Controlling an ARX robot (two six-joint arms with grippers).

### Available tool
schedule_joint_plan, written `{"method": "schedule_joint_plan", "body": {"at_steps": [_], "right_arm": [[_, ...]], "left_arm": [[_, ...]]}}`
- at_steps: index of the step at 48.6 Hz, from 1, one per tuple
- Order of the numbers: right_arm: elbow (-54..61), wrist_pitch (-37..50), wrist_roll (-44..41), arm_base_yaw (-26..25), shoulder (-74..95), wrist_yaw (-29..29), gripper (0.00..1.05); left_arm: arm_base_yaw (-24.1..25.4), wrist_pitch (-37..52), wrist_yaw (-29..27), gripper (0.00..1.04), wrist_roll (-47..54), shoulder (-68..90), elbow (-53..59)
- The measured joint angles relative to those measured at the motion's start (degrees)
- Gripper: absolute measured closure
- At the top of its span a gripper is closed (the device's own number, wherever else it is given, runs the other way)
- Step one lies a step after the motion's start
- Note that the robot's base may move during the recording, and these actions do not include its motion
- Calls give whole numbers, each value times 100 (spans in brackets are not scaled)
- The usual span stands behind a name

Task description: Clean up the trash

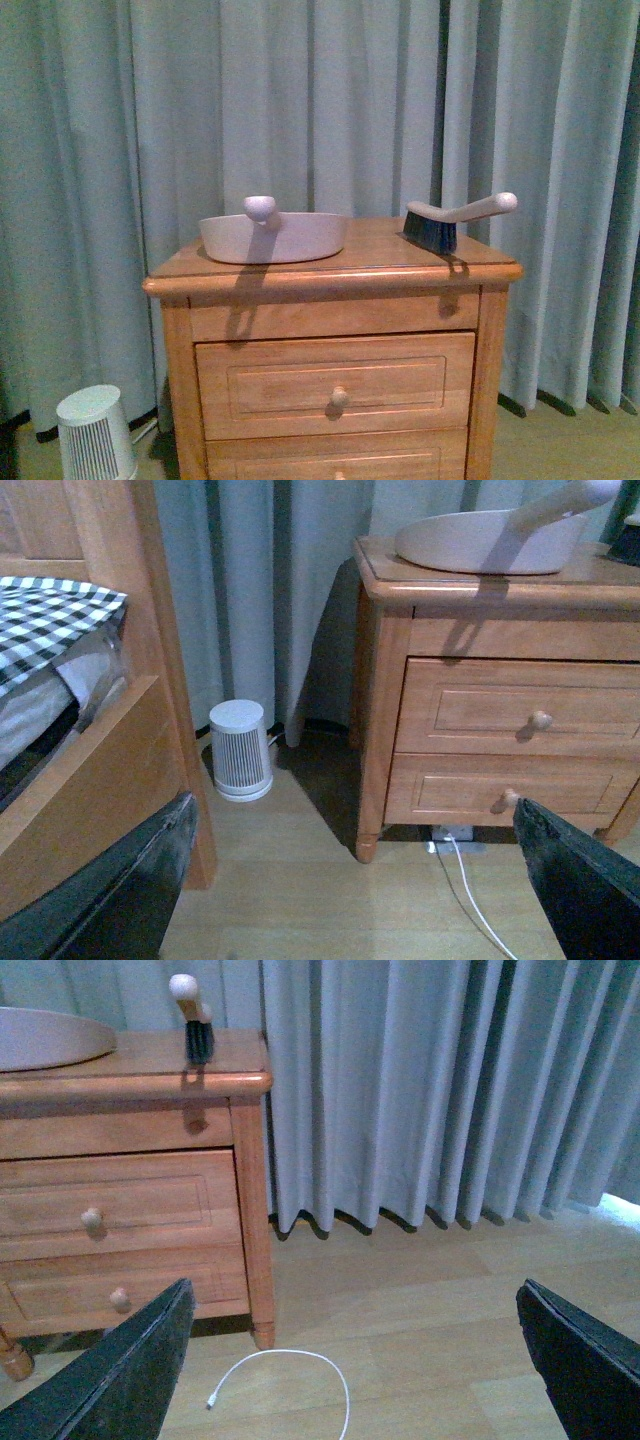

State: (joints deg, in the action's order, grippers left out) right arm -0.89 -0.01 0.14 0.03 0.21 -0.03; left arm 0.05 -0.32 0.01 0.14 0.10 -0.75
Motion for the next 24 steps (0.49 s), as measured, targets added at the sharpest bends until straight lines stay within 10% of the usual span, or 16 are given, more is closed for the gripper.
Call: {"method": "schedule_joint_plan", "body": {"at_steps": [24], "right_arm": [[0,0,0,0,2,-2,7]], "left_arm": [[0,0,0,8,0,0,0]]}}
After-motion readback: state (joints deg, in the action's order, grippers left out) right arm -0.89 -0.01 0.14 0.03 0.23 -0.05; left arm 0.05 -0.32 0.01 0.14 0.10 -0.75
